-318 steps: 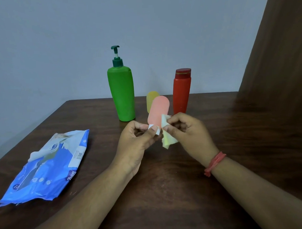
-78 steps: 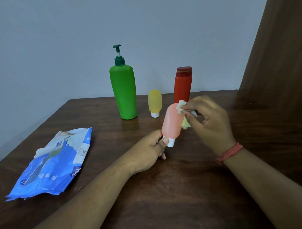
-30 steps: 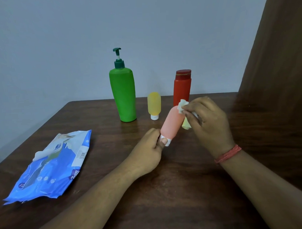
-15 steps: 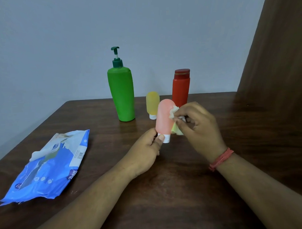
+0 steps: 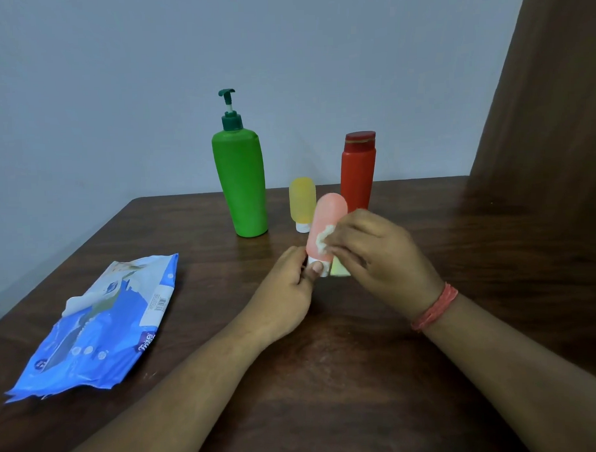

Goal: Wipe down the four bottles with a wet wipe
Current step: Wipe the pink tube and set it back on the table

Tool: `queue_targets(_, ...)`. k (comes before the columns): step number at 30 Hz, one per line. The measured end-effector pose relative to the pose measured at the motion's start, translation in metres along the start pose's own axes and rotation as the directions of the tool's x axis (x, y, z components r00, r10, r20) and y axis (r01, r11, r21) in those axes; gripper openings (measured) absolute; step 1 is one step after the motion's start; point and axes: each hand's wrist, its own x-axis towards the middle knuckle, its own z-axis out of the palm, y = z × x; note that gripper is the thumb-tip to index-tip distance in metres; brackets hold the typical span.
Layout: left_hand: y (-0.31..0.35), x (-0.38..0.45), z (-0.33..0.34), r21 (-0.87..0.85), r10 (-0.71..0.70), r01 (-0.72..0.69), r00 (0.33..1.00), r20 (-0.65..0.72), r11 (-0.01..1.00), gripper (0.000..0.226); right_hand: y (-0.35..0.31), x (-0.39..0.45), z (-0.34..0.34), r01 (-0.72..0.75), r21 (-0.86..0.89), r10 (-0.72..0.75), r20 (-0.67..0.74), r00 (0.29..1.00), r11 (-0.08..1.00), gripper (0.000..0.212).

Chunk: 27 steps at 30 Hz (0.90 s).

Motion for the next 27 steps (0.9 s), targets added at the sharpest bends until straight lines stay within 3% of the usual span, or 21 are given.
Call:
queue_targets(5,-0.001,0.000,0.005,0.221,0.071,-0.085,0.995,0.071,0.972,0.009,0.010,0.004,-0.012,-0.215,-0.005,0.208,-0.230,0.951,0.977,0.005)
queue_targets(11,0.002,0.000,0.002,0.363,0.065,-0.080,0.996,0.056,0.928,0.014,0.010,0.005,-0.009,-0.151,-0.040,0.145,-0.117,0.982,0.988,0.017)
queue_targets(14,0.000,0.002,-0.002,0.306,0.077,-0.077,0.997,0.014,0.949,0.012,0.011,0.007,-0.011,-0.285,0.088,0.295,-0.132,0.946,0.955,0.016)
queue_targets(17,0.001,0.003,-0.006,0.228,0.058,-0.053,0.998,-0.017,0.972,0.005,0.014,0.007,-0.014,-0.492,0.321,0.540,-0.076,0.838,0.809,0.015)
queue_targets(20,0.005,0.001,-0.006,0.106,-0.006,0.008,1.000,-0.022,0.994,0.010,0.015,0.003,-0.007,-0.567,0.507,0.626,0.066,0.777,0.649,0.015)
queue_targets(23,0.007,-0.003,-0.005,-0.086,-0.103,0.105,0.994,0.028,0.991,0.022,0.009,0.002,0.001,-0.567,0.678,0.647,0.175,0.742,0.468,0.015)
queue_targets(25,0.005,-0.004,-0.003,-0.159,-0.123,0.132,0.990,0.063,0.978,0.024,0.006,0.005,0.001,-0.513,0.770,0.691,0.133,0.711,0.379,0.017)
queue_targets(27,0.001,-0.003,0.001,-0.202,-0.121,0.137,0.988,0.093,0.970,0.025,0.007,0.006,0.000,-0.466,0.809,0.704,0.093,0.704,0.359,0.018)
